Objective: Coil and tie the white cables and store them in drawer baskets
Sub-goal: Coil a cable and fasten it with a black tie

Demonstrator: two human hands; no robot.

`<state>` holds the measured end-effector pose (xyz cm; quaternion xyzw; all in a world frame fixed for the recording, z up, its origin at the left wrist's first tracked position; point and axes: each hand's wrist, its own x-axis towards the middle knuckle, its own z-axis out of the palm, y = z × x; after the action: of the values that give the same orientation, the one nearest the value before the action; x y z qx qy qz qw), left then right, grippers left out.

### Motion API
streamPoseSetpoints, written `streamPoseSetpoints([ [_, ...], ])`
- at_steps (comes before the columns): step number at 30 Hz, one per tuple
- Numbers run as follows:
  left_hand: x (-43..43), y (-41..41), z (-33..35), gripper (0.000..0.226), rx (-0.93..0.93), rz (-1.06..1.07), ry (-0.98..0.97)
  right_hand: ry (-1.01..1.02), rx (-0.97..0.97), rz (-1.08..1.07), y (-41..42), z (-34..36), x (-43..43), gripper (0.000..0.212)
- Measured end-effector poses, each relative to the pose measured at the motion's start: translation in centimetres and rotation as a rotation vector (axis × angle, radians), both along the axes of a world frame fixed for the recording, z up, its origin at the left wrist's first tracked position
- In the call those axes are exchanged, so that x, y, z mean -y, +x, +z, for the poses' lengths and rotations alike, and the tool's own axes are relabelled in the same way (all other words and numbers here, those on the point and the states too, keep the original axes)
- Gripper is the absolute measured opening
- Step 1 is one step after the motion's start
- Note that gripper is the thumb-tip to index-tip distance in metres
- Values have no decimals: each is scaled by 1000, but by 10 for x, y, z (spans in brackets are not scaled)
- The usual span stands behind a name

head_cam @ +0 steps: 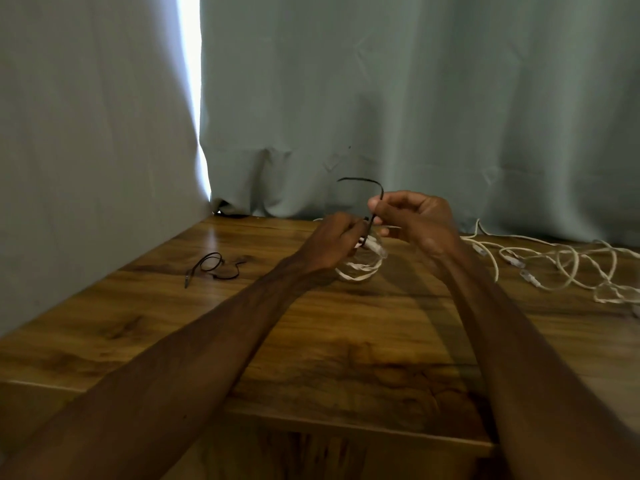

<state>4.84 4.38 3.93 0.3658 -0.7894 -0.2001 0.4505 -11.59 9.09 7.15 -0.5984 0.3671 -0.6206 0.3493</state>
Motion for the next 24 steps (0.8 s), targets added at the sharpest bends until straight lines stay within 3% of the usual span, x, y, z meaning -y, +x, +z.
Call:
streamPoseSetpoints([
  [5,-13,-15,-1,35,30,-144,16,146,120,1,-10,-6,10,10],
  [10,-15,-22,-6,31,-59,-167,68,118,116,40,-5,-9,14,9],
  [13,-11,-16,-3,32,-93,-136,108,115,-39,26,-7,-9,16,18],
  [18,-13,-9,0,22,-80,-236,148,127,-243,216,-6,-9,11,38],
  [21,-18,-8,5,33,-114,-345,178,142,-282,259,-11,-7,10,38],
  [24,-16,-6,7,21,-65,-282,178,112,-263,252,-14,-7,12,30],
])
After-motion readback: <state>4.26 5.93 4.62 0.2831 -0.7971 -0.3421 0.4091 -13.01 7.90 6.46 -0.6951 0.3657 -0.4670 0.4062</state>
